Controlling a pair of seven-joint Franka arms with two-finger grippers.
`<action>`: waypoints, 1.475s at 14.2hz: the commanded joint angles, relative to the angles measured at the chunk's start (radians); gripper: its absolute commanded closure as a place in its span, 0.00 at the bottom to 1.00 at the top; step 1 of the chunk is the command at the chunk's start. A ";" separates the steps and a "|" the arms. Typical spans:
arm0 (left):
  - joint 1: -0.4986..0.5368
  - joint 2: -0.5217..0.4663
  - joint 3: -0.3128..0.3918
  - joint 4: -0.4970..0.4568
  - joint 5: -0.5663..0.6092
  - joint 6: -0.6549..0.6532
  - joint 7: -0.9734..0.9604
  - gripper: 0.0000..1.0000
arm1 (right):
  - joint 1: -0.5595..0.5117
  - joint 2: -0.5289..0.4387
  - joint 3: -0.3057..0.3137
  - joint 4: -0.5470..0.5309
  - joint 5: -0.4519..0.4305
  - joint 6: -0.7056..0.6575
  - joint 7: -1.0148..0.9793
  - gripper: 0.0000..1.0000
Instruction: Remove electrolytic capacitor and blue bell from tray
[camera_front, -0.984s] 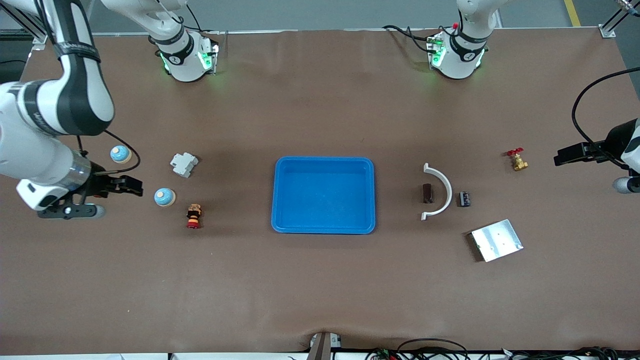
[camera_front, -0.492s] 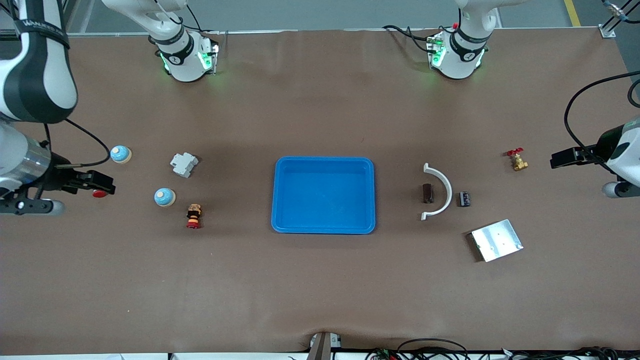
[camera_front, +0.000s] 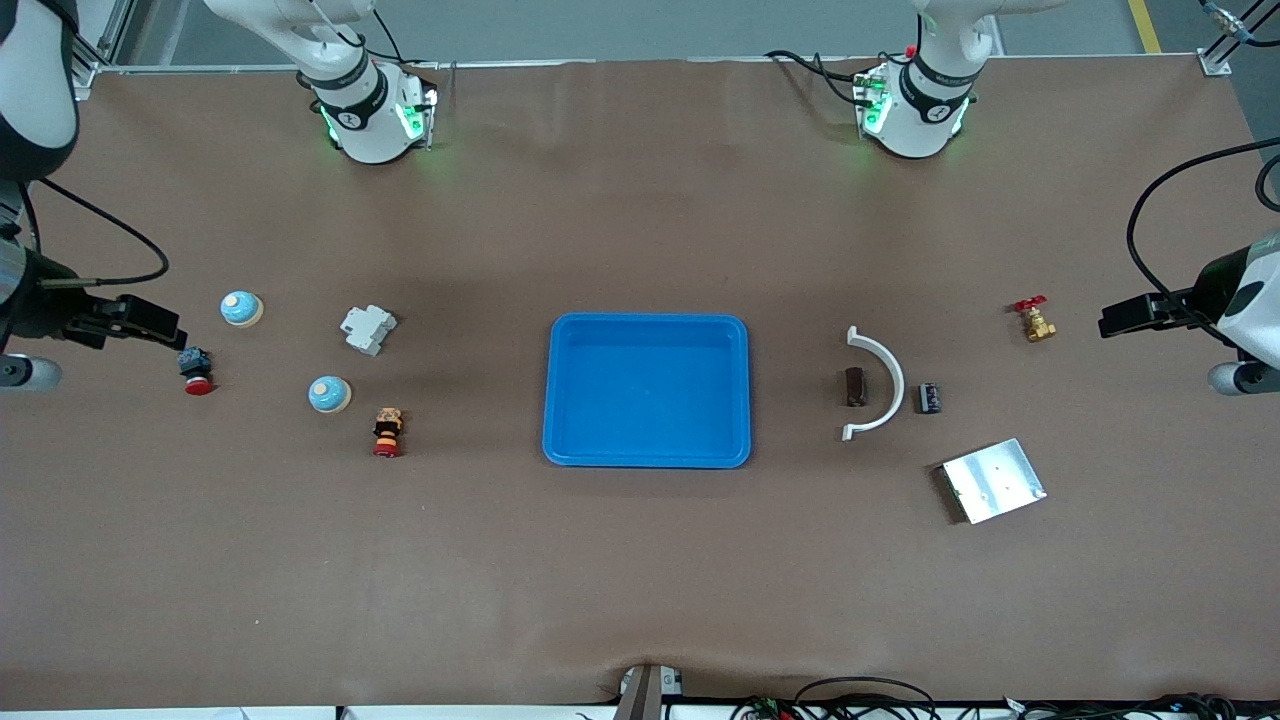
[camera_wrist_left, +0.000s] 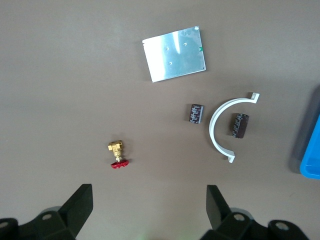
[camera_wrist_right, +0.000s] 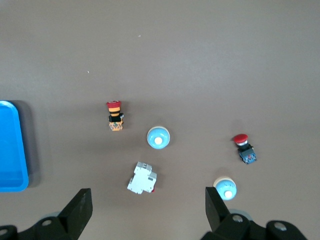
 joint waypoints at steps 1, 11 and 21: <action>-0.004 -0.048 0.010 -0.019 -0.024 0.021 0.002 0.00 | -0.018 -0.031 0.011 0.032 -0.009 -0.053 0.007 0.00; -0.013 -0.205 0.010 -0.245 -0.025 0.193 0.002 0.00 | -0.059 -0.121 0.016 0.003 -0.007 -0.099 0.006 0.00; -0.047 -0.203 0.024 -0.239 -0.022 0.193 -0.003 0.00 | -0.053 -0.153 0.017 -0.011 -0.004 -0.122 0.007 0.00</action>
